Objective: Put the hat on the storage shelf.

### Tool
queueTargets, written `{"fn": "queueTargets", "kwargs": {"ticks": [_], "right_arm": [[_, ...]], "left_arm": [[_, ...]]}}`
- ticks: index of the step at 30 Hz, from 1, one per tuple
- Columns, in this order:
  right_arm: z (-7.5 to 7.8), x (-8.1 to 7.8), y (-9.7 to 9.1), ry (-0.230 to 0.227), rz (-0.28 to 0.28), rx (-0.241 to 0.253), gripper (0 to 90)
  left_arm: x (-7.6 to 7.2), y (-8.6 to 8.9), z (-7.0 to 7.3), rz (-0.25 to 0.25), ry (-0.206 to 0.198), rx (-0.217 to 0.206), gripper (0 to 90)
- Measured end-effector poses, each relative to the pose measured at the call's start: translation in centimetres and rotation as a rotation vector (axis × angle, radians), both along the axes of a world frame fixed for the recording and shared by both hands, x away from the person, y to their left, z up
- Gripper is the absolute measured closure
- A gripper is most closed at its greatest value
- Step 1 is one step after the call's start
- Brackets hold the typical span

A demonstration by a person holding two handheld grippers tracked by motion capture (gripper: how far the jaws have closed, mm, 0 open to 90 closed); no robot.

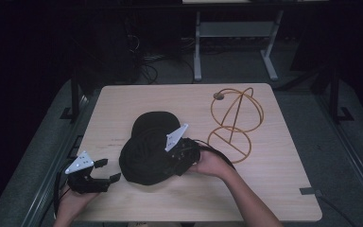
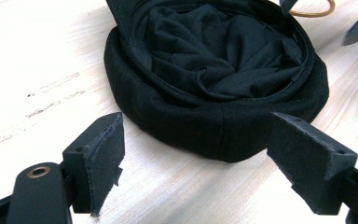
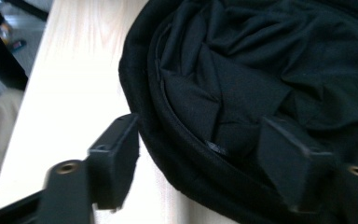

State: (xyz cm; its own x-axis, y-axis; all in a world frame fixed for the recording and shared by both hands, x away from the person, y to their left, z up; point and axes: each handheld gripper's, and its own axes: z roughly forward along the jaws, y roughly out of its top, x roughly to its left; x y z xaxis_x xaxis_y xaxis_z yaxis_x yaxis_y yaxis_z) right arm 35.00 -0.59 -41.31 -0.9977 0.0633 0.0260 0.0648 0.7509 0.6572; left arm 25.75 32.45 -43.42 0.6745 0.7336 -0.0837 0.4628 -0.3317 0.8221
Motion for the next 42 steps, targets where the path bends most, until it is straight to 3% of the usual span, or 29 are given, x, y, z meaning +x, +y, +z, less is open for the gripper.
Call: {"fn": "queueTargets", "kwargs": {"ticks": [6, 11, 15, 19, 24, 28, 36, 42], "right_arm": [[-0.5, 0.3, 1.2, 0.016, 0.068, -0.055, 47.0], [-1.5, 0.3, 1.9, 0.031, 0.103, -0.108, 49.9], [-1.8, 0.4, 2.1, 0.025, 0.109, -0.114, 53.6], [-2.5, 0.1, 2.6, 0.021, 0.125, -0.152, 58.8], [-3.1, -0.2, 3.2, 0.026, 0.171, -0.166, 71.0], [-3.2, -0.2, 3.7, 0.064, 0.208, -0.135, 80.1], [-2.2, 0.2, 3.8, 0.083, 0.176, -0.059, 82.2], [-0.3, 0.7, 3.3, 0.122, 0.129, 0.074, 82.4]], "left_arm": [[0.0, 0.1, 0.0, 0.005, 0.0, -0.004, 18.7], [0.0, 0.1, 0.0, 0.003, -0.002, -0.003, 18.7], [0.0, 0.1, 0.1, 0.005, -0.004, -0.004, 18.7], [0.0, 0.1, 0.1, 0.002, -0.003, -0.005, 18.7], [0.1, 0.0, 0.0, -0.001, -0.008, -0.001, 18.7], [0.0, 0.2, 0.1, 0.007, -0.01, -0.003, 18.7], [0.0, 0.7, 0.2, 0.026, -0.019, -0.018, 18.8], [0.0, 0.8, 0.2, 0.037, -0.021, -0.022, 18.9]]}}
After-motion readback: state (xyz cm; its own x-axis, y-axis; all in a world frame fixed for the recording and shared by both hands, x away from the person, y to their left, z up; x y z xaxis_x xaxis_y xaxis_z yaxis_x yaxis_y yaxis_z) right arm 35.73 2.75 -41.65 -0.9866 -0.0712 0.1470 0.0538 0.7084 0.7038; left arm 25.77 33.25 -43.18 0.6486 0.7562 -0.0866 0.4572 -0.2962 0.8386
